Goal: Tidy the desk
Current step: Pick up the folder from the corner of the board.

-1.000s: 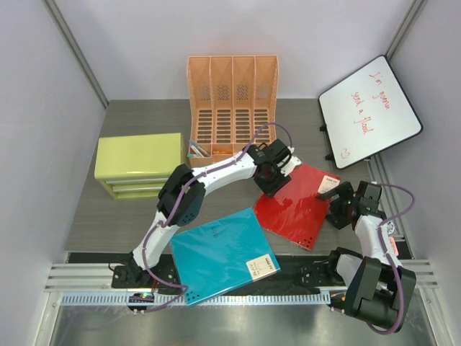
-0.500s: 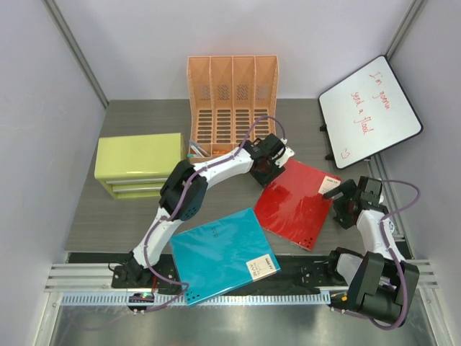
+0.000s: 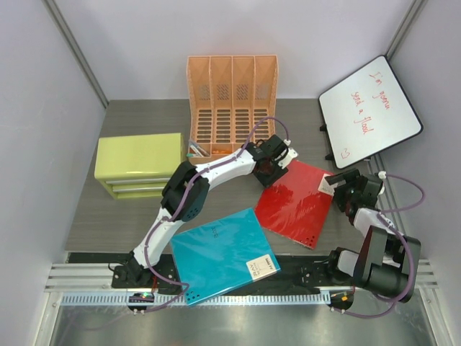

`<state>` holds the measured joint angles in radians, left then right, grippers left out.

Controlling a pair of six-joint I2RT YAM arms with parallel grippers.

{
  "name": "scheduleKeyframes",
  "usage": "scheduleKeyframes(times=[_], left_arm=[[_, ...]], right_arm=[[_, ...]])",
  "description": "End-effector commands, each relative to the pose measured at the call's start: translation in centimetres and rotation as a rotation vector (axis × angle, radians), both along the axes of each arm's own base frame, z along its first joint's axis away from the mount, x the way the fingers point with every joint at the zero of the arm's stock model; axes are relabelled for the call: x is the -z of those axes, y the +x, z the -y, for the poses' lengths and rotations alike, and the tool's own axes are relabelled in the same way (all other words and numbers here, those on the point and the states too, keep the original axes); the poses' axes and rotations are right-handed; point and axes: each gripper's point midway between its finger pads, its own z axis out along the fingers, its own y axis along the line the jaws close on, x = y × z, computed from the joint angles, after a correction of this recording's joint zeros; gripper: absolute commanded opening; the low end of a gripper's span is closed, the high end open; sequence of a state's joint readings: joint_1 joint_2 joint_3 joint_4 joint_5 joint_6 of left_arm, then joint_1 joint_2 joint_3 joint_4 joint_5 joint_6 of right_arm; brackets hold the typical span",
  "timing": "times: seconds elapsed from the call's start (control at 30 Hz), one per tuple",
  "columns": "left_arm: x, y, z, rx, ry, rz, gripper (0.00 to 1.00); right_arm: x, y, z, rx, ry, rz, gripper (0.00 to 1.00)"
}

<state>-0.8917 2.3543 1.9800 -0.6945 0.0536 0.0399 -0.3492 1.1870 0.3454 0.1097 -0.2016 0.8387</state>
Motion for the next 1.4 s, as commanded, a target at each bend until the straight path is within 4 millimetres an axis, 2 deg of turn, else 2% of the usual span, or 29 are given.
scheduleKeyframes(times=[0.0,0.13,0.33,0.4,0.53,0.73,0.87,0.9,0.97,1.0,1.03,1.07,1.1,1.17,1.37], left_arm=[[0.3,0.0,1.2,0.043,-0.020,0.003,0.45],[0.2,-0.3,1.2,0.057,-0.022,-0.002,0.45],[0.4,-0.3,1.4,0.078,-0.019,-0.008,0.45],[0.5,-0.4,1.5,0.083,-0.021,-0.010,0.45],[0.4,-0.4,1.8,0.089,-0.032,-0.014,0.45],[0.7,-0.7,2.2,0.098,-0.037,-0.024,0.45],[0.9,-1.2,2.1,0.106,-0.031,-0.034,0.45],[0.9,-1.2,2.1,0.106,-0.031,-0.034,0.45],[1.0,-1.3,2.0,0.107,-0.031,-0.036,0.45],[1.2,-1.4,1.8,0.109,-0.025,-0.038,0.45],[1.0,-1.4,1.8,0.109,-0.029,-0.034,0.45],[1.2,-1.4,1.7,0.113,-0.025,-0.035,0.45],[1.1,-1.5,1.6,0.113,-0.023,-0.034,0.45],[1.0,-1.4,1.5,0.116,-0.023,-0.027,0.45],[0.8,-1.6,1.0,0.123,-0.013,-0.020,0.45]], right_arm=[[4.1,-2.5,-3.0,-0.042,0.144,-0.075,0.85],[3.8,-3.0,-3.9,-0.042,0.192,-0.064,0.82],[3.5,-4.9,-5.9,-0.071,0.272,-0.048,0.79],[2.4,-4.7,-6.4,-0.090,0.287,0.010,0.78],[0.2,-5.3,-8.7,-0.192,0.356,0.110,0.76],[-2.7,-5.1,-10.3,-0.291,0.405,0.272,0.73],[-2.1,-5.7,-10.8,-0.297,0.428,0.274,0.72],[-2.0,-5.5,-10.5,-0.294,0.412,0.261,0.71],[0.1,-6.2,-9.7,-0.247,0.369,0.124,0.73],[0.6,-6.3,-9.1,-0.272,0.290,0.099,0.75],[0.1,-6.4,-8.5,-0.258,0.255,0.056,0.79],[0.1,-6.0,-6.9,-0.231,0.152,0.048,0.79],[-1.3,-5.2,-5.9,-0.216,0.094,0.071,0.81],[-2.0,-4.8,-4.4,-0.192,0.010,0.038,0.82],[-1.8,-3.6,-1.1,-0.090,-0.098,-0.030,0.83]])
